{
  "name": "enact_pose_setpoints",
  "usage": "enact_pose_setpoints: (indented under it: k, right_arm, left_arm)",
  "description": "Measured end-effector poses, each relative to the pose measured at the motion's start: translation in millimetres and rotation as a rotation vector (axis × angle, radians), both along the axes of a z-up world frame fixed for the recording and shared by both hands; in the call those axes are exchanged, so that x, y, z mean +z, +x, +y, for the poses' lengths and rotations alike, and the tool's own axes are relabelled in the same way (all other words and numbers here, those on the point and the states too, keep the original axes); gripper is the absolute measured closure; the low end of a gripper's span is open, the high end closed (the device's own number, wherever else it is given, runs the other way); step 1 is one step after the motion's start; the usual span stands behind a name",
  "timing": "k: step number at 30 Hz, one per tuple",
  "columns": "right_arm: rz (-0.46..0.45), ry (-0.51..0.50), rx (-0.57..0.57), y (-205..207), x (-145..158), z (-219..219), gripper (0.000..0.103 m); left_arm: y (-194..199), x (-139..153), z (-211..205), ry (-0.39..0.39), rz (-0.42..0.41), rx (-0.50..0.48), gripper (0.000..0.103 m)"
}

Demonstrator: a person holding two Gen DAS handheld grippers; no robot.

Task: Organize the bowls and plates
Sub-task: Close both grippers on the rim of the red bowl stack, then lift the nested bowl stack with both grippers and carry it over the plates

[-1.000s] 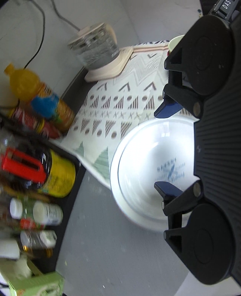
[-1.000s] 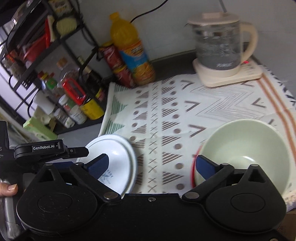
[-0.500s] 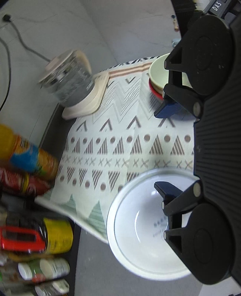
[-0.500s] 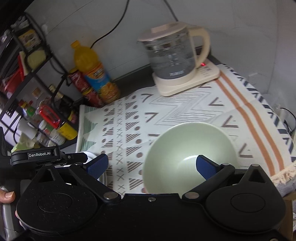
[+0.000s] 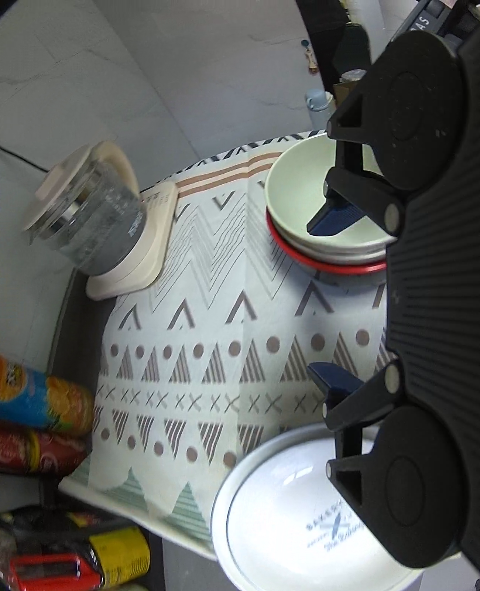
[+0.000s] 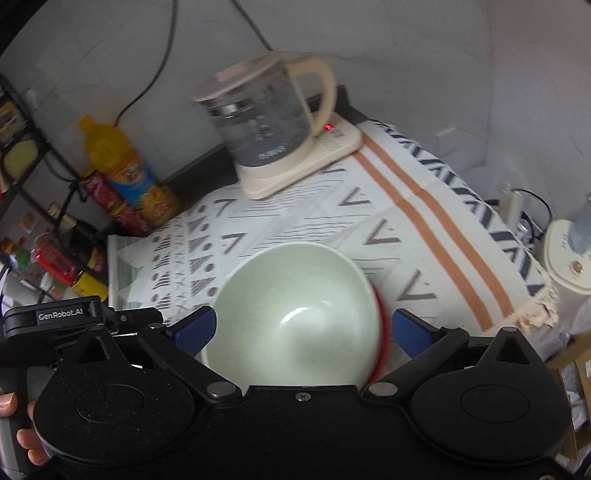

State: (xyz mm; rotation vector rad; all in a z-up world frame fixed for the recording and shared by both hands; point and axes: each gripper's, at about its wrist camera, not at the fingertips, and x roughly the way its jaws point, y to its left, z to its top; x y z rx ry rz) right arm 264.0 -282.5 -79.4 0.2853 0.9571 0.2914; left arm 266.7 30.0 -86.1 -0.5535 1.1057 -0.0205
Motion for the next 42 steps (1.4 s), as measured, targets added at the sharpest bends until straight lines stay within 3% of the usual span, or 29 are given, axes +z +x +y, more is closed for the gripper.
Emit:
enact_pose_setpoints:
  k: [5, 20, 29, 36, 39, 42]
  right_arm:
    - [0.027, -0.003, -0.040, 2, -12, -14, 0.003]
    - [0.171, 0.045, -0.108, 19, -62, -33, 0.037]
    - [0.236, 0.060, -0.083, 25, -83, -23, 0.052]
    - [0.271, 0.070, -0.079, 27, -96, -20, 0.070]
    - [0.277, 0.091, -0.086, 27, -100, -22, 0.071]
    - [0.272, 0.088, -0.086, 26, -100, -22, 0.074]
  left_arm:
    - [9, -9, -17, -0.009, 0.014, -0.027, 0.030]
    - [29, -49, -40, -0.037, 0.091, -0.032, 0.036]
    - [33, -76, -44, -0.048, 0.160, -0.035, 0.059]
    - [34, -84, -46, -0.073, 0.155, -0.050, 0.065]
    - [34, -90, -48, -0.102, 0.157, -0.054, 0.072]
    - [33, -91, -50, -0.103, 0.146, -0.050, 0.072]
